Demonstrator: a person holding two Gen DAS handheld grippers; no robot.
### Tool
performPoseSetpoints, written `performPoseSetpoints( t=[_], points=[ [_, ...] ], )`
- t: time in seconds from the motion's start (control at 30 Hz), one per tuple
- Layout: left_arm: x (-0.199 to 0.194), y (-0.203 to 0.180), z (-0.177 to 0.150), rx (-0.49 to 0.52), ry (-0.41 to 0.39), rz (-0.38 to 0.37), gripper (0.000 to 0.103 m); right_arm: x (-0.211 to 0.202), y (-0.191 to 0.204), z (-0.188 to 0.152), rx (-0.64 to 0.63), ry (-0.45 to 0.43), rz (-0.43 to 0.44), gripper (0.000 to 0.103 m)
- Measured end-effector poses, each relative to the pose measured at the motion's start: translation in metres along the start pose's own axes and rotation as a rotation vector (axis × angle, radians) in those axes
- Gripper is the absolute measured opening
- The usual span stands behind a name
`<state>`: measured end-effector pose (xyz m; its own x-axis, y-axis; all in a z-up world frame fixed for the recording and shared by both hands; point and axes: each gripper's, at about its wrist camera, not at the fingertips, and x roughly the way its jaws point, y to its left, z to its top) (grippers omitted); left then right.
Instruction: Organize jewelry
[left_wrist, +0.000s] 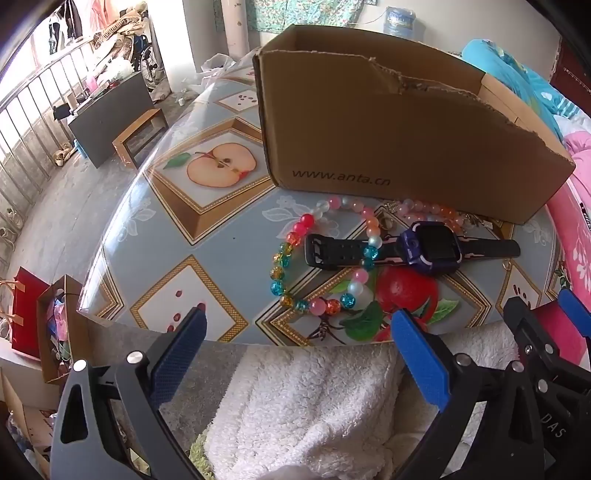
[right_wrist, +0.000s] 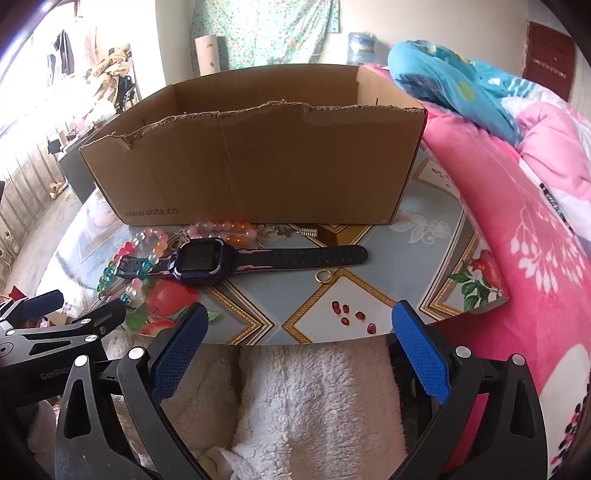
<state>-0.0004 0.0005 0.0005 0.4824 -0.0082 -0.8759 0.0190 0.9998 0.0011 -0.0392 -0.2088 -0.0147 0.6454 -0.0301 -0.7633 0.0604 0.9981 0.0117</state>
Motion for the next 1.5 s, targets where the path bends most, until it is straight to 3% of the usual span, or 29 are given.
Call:
performPoseSetpoints(
  t=[1.5],
  points=[
    [-0.0013, 0.0044, -0.0031, -0.001, 0.007, 0.012, 0.099, -0.0025, -0.0004, -0.0004, 0.004, -0.006, 0.0, 0.095]
  ],
)
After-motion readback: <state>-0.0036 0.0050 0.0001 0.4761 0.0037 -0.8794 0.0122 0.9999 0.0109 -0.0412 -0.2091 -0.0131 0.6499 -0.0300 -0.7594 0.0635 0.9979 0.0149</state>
